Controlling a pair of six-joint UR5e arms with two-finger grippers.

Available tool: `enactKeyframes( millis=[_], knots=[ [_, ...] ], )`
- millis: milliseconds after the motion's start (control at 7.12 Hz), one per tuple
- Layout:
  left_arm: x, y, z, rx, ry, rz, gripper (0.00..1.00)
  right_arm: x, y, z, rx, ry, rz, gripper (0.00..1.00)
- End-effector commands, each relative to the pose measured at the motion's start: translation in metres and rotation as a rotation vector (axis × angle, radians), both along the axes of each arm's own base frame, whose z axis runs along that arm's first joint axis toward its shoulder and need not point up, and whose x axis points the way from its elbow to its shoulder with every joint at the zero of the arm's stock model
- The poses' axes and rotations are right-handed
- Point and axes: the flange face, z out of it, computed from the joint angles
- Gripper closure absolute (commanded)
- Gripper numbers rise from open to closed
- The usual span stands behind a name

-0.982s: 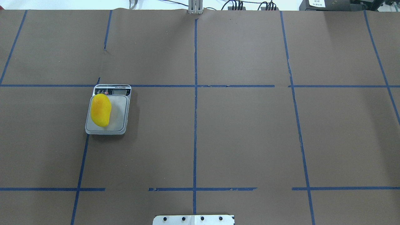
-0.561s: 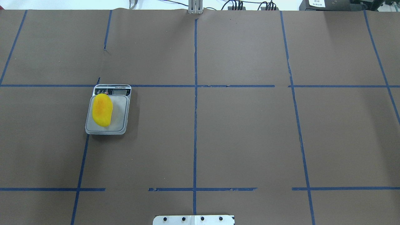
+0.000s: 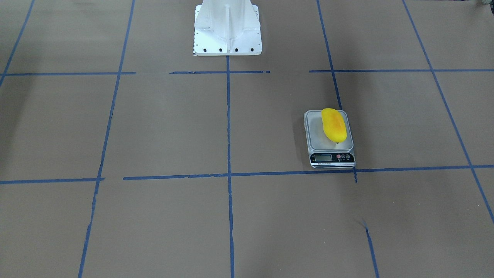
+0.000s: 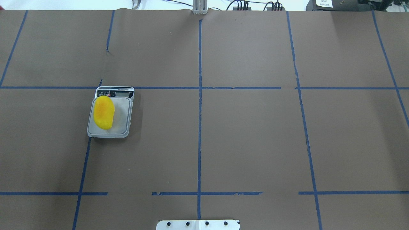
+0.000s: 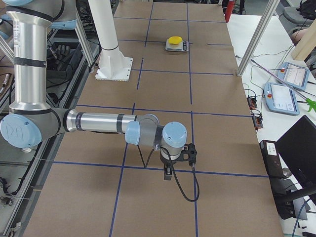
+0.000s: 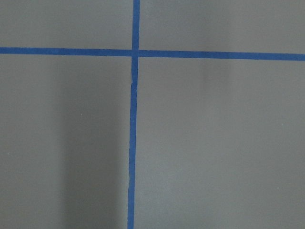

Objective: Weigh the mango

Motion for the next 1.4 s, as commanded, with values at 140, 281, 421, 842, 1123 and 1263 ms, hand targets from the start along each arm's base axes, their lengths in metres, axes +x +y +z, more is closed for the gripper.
enactKeyframes(
  millis=[140, 281, 421, 842, 1123, 1263],
  knots=[
    [0.0, 0.004, -0.001, -0.056, 0.006, 0.006, 0.0, 0.0, 0.0, 0.0, 0.0, 0.0, 0.0, 0.0],
    [0.0, 0.005, -0.001, -0.064, 0.006, 0.006, 0.0, 0.0, 0.0, 0.0, 0.0, 0.0, 0.0, 0.0],
    [0.0, 0.002, -0.005, -0.087, 0.008, 0.006, 0.0, 0.0, 0.0, 0.0, 0.0, 0.0, 0.0, 0.0],
    [-0.001, -0.006, -0.015, -0.104, 0.007, 0.005, 0.0, 0.0, 0.0, 0.0, 0.0, 0.0, 0.0, 0.0],
    [-0.001, -0.009, -0.017, -0.099, 0.008, 0.006, 0.0, 0.0, 0.0, 0.0, 0.0, 0.0, 0.0, 0.0],
    [-0.001, -0.009, -0.015, -0.102, 0.007, 0.005, 0.0, 0.0, 0.0, 0.0, 0.0, 0.0, 0.0, 0.0]
  ],
)
